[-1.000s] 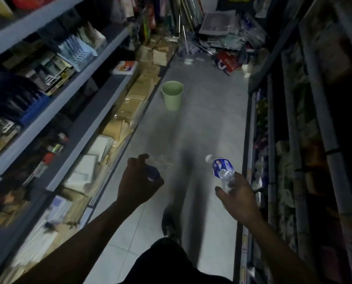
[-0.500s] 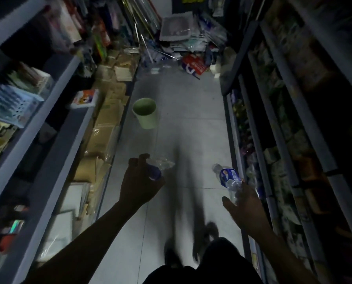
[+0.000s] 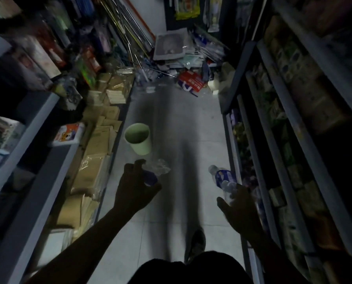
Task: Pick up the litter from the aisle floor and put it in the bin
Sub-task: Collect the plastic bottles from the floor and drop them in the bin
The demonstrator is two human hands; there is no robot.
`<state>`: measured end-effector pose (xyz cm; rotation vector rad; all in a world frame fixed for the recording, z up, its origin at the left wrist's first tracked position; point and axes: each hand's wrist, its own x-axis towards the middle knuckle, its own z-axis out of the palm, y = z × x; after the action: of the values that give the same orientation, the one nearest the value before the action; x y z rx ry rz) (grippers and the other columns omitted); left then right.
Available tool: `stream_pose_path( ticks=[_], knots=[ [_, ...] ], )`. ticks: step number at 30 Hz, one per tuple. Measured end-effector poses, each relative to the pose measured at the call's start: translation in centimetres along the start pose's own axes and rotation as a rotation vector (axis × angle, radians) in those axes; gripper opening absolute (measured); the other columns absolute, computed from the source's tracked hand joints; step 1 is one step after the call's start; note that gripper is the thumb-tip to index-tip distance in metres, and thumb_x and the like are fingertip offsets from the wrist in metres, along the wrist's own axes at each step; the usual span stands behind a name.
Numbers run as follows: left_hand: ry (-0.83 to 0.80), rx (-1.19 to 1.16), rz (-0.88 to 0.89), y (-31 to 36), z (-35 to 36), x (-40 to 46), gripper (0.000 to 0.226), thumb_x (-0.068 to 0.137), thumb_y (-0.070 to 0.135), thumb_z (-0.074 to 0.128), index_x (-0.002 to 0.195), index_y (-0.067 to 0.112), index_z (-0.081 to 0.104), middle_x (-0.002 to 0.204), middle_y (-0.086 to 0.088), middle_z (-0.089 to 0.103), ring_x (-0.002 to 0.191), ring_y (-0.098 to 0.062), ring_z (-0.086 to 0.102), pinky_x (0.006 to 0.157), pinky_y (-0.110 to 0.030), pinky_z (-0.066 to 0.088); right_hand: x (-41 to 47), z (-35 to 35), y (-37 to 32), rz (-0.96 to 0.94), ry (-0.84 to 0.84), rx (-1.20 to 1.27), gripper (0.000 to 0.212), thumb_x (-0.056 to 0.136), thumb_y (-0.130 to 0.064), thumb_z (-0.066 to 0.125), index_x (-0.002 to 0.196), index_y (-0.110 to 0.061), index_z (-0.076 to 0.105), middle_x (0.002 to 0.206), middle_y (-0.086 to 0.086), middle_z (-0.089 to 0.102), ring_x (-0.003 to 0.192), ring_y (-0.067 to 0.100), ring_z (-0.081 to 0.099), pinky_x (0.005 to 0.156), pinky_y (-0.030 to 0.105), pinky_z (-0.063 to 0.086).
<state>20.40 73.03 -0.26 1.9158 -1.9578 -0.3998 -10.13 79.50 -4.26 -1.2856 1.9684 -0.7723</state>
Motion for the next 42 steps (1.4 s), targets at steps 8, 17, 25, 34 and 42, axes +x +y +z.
stream_pose_path(
  ticks=[8,17,25,34,42],
  knots=[
    [0.129,-0.053,-0.067,0.7,-1.0,8.2,0.071,0.068,0.035,0.09,0.125,0.018,0.051,0.103,0.007,0.041,0.078,-0.001,0.05,0.065,-0.011,0.036,13.7,1.6,-4.4,-0.102,-0.17,-0.046,0.07,0.08,-0.036,0.081,0.137,-0.014,0.047,0.116,0.001,0.057,0.088,0.001,0.056,0.071,0.015,0.042],
    [0.276,-0.045,-0.132,-5.8,-1.0,19.1,0.075,0.063,0.028,0.093,0.121,0.017,0.047,0.102,0.0,0.051,0.092,-0.01,0.048,0.064,-0.023,0.049,27.4,8.1,-13.1,-0.207,-0.31,-0.12,0.081,0.08,-0.043,0.08,0.144,-0.012,0.041,0.12,0.007,0.056,0.095,0.017,0.063,0.073,0.023,0.048],
    [0.211,-0.1,-0.298,-12.8,-1.2,32.8,0.077,0.066,0.041,0.089,0.127,0.021,0.046,0.11,0.001,0.047,0.09,-0.011,0.051,0.068,-0.022,0.049,38.1,14.0,-20.8,-0.203,-0.337,-0.21,0.075,0.083,-0.041,0.079,0.141,-0.008,0.046,0.126,0.008,0.054,0.098,0.014,0.059,0.076,0.01,0.043],
    [0.13,-0.113,-0.266,-17.1,-3.0,47.3,0.077,0.068,0.065,0.074,0.122,0.015,0.053,0.102,0.005,0.046,0.086,-0.012,0.052,0.062,-0.014,0.038,47.3,18.1,-26.8,-0.105,-0.29,-0.22,0.076,0.082,-0.035,0.081,0.143,-0.01,0.044,0.118,0.001,0.054,0.085,-0.001,0.051,0.07,0.007,0.039],
    [0.136,-0.071,-0.313,-19.5,-2.7,57.0,0.076,0.066,0.047,0.09,0.122,0.009,0.056,0.102,-0.001,0.052,0.083,-0.008,0.049,0.062,-0.008,0.032,56.6,21.8,-30.6,-0.056,-0.357,-0.216,0.077,0.082,-0.042,0.078,0.144,-0.016,0.041,0.113,-0.001,0.051,0.083,0.0,0.053,0.072,0.016,0.042]
  ],
)
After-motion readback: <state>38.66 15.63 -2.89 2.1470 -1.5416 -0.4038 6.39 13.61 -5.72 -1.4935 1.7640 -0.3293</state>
